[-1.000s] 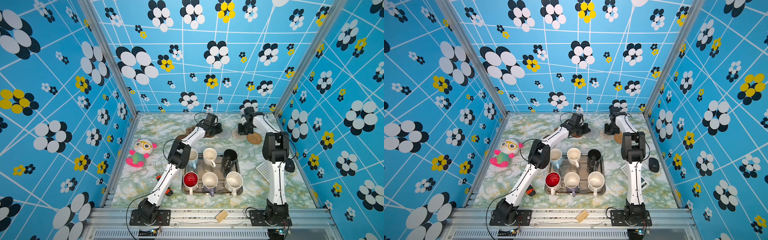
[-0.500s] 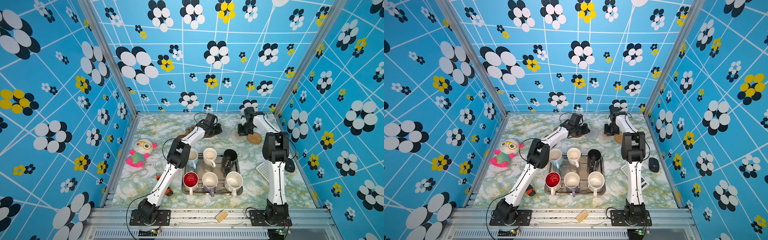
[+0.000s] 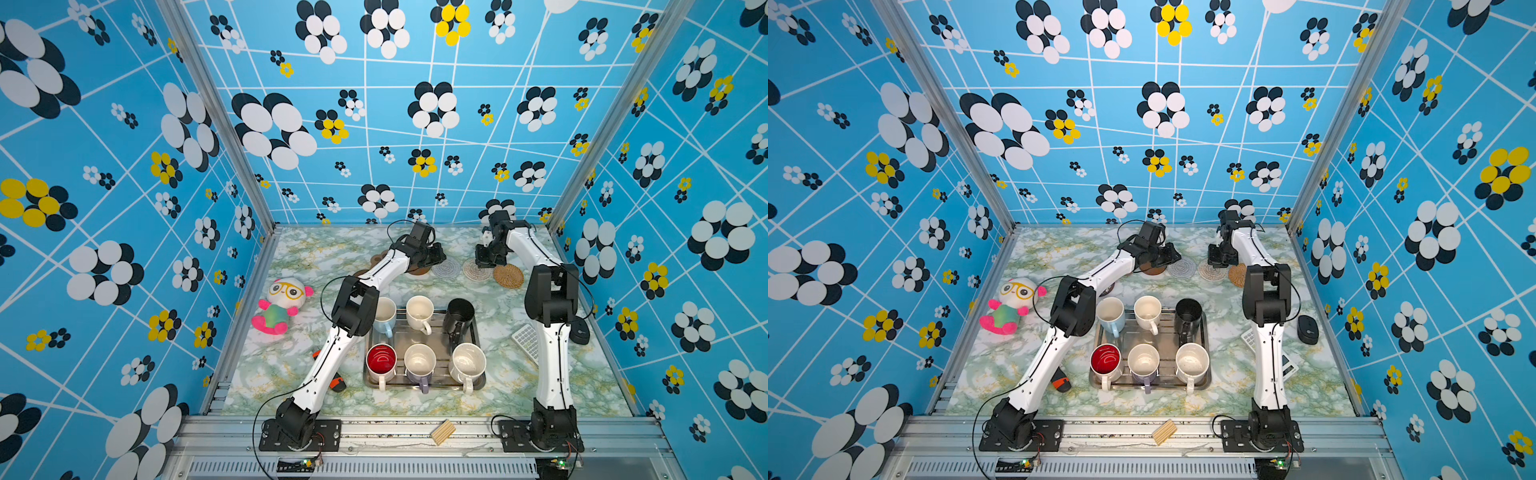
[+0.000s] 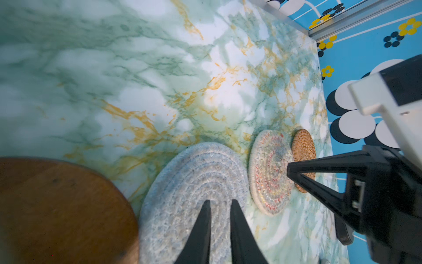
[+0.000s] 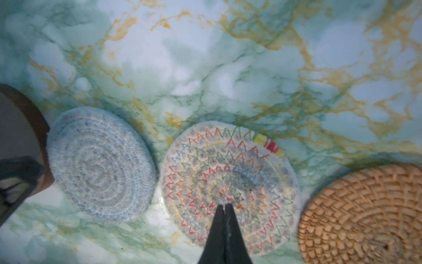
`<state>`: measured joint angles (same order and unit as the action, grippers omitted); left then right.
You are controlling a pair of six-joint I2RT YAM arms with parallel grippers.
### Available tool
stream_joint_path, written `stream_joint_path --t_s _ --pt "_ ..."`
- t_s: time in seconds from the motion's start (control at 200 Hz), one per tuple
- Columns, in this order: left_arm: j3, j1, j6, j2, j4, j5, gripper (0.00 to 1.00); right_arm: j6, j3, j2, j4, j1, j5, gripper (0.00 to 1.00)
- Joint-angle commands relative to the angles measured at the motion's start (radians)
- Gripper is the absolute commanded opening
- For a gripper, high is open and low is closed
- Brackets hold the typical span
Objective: Place cups on coasters
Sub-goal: Move the coaster to the top-center of the table, then move the coaster to the top-right of the table.
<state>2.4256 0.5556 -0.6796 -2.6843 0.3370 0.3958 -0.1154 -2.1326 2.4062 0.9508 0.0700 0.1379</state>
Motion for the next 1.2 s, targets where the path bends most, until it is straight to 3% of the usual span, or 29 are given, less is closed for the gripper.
stream_joint_path --t_s 0.0,0.26,0.46,0.705,0.925,1.195 --pt "-0.028 -0.006 0.07 0.13 0.016 -0.002 0.19 0.014 0.0 -0.095 0.044 -0.013 -0.038 0.0" --pt "-0.217 -0.033 0.154 0.352 -0.005 -0.025 0.19 0.017 0.112 -0.189 0.013 -0.084 -0.087 0.0" --pt "-0.33 -0.073 0.227 0.491 0.147 -0.101 0.17 -0.012 0.195 -0.199 -0.027 -0.152 -0.093 0.0" --pt "-0.561 -0.112 0.292 0.684 0.251 -0.304 0.14 -0.038 0.217 -0.154 -0.056 -0.197 -0.098 0.0" --pt "-0.753 -0.15 0.288 0.828 0.261 -0.372 0.13 -0.058 0.209 -0.097 -0.067 -0.203 -0.05 0.0" --pt "-0.85 -0.17 0.299 0.926 0.31 -0.43 0.13 -0.068 0.187 -0.053 -0.078 -0.203 -0.043 0.0"
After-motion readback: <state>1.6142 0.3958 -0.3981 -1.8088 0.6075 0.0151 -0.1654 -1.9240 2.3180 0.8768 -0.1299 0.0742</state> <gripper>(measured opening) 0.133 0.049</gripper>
